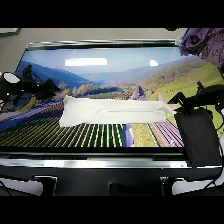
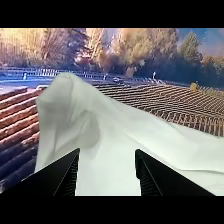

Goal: Fold the clothes and pants, and hang the long-sleeved shirts on hangers.

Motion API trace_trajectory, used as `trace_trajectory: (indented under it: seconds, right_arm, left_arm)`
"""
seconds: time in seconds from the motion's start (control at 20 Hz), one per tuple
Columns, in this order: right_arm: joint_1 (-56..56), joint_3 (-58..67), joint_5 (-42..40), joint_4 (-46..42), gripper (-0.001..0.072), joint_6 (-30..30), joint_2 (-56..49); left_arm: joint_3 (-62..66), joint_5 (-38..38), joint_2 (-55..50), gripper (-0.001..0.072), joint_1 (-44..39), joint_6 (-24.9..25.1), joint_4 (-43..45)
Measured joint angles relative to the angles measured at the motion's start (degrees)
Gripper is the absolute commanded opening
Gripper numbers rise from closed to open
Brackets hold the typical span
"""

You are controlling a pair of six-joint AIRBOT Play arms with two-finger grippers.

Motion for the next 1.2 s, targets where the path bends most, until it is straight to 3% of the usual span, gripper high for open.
trace_trajectory:
  seconds: [0.25, 0.3, 0.35, 0.45, 0.5, 0.55, 0.6, 0.85, 1.2]
  right_arm:
    - [0.3, 0.4, -4.0, 6.1, 0.063, -4.7, -6.6]
    - [0.9, 0.5, -4.3, 7.1, 0.0572, -5.0, -7.6]
    - [1.7, 0.5, -4.4, 7.7, 0.0503, -5.4, -8.5]
    - [3.4, 0.5, -3.6, 8.4, 0.0157, -5.7, -9.9]
    - [4.1, 0.5, -3.0, 8.3, 0.0036, -5.7, -10.4]
    - [4.7, 0.5, -2.7, 8.0, 0.0032, -5.7, -10.4]
    - [5.1, 0.5, -2.4, 7.8, 0.0031, -5.7, -10.2]
    - [5.7, 2.8, -3.8, 2.4, 0.0031, 0.9, -3.6]
    - [5.7, 15.4, -14.5, -9.6, 0.0032, 11.9, 4.9]
  left_arm:
    - [0.2, -1.0, 1.7, 0.0413, 0.4, -0.6, 1.6]
    - [0.2, -1.0, 1.9, 0.0413, 0.4, -0.7, 1.7]
    - [0.2, -1.0, 2.0, 0.0414, 0.4, -0.9, 1.8]
    - [0.2, -1.0, 2.1, 0.0412, 0.4, -1.0, 1.9]
    - [0.2, -1.1, 2.2, 0.0368, 0.3, -1.1, 1.9]
    - [0.2, -1.1, 2.2, 0.022, 0.1, -1.4, 1.9]
    - [0.2, -1.1, 2.2, 0.0014, -0.3, -1.4, 1.9]
    - [0.2, -0.8, 0.8, 0.002, -6.5, -1.7, -1.1]
    - [0.2, 8.0, -6.5, 0.0019, -26.7, -4.7, -12.7]
